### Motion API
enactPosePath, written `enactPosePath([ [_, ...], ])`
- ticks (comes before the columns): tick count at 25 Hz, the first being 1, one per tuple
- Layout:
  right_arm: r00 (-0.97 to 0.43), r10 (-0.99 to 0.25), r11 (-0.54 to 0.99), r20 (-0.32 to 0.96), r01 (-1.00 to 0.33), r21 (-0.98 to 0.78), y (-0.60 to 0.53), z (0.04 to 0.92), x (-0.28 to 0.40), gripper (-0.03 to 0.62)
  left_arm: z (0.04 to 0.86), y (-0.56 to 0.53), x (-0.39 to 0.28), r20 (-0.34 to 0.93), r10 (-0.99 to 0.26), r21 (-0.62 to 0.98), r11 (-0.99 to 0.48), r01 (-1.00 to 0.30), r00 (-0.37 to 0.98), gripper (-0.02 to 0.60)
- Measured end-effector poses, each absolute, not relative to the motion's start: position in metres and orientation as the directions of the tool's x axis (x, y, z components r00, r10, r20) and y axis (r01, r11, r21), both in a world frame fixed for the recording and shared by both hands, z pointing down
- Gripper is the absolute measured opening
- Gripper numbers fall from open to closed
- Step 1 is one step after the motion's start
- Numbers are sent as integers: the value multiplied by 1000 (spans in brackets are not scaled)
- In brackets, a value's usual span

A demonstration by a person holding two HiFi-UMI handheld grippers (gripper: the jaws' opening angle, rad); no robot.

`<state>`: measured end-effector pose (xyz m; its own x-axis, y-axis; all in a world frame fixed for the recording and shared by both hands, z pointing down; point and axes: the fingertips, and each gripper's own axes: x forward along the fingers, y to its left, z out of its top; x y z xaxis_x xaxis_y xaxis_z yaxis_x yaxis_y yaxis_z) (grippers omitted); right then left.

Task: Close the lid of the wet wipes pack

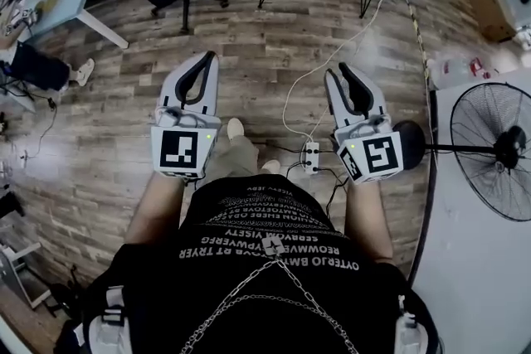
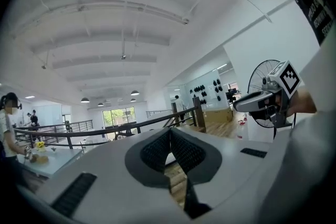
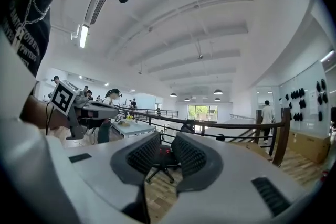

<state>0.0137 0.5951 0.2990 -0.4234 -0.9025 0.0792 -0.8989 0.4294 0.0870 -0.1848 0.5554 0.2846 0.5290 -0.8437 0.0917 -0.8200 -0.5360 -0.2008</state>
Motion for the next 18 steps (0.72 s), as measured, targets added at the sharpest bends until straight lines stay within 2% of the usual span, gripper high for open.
enactPosePath([
  [9,-424,-898,434,121,-899,68,530,317,5,149,305,494,-189,138,-826,-206,-564,-800,547,28],
  [18,-416,-900,426,132,-903,56,443,317,-15,164,304,404,-205,126,-818,-193,-575,-795,562,28],
])
